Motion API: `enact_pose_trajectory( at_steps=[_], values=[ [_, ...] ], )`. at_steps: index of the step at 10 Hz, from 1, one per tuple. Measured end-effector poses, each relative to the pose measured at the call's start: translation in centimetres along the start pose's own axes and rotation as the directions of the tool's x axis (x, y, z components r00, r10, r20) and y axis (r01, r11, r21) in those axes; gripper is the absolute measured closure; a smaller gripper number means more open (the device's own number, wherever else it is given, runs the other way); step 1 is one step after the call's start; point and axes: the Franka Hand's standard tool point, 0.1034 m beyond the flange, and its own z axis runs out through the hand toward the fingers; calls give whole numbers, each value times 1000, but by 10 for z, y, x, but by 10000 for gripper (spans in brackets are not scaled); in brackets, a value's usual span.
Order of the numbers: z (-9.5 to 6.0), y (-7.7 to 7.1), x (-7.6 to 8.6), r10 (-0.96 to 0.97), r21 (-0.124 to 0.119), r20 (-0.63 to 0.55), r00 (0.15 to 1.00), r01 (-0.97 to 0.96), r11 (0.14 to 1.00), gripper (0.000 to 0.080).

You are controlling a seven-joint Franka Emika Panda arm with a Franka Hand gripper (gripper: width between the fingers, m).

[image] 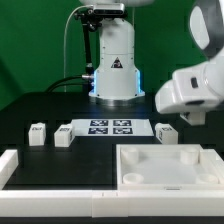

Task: Assemble one leg

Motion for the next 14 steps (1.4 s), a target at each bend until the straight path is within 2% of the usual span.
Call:
enact_pose_trajectory(
  at_steps=[1,3,6,8,11,12,14],
  values=[
    [0,3,-5,10,0,-6,1000,-10,1000,509],
    [0,1,1,8,3,-54,998,-8,1000,509],
    [-10,0,11,13,18,-337,941,-7,1000,509],
    [-12,4,9,18,24,-460,888,-8,1000,509],
    [-55,35,9,73,72,-708,703,-32,997,509],
    [-71,41,12,86,87,-793,603,-28,996,509],
    [-68,32,11,82,93,-901,425,5,996,509]
  ],
)
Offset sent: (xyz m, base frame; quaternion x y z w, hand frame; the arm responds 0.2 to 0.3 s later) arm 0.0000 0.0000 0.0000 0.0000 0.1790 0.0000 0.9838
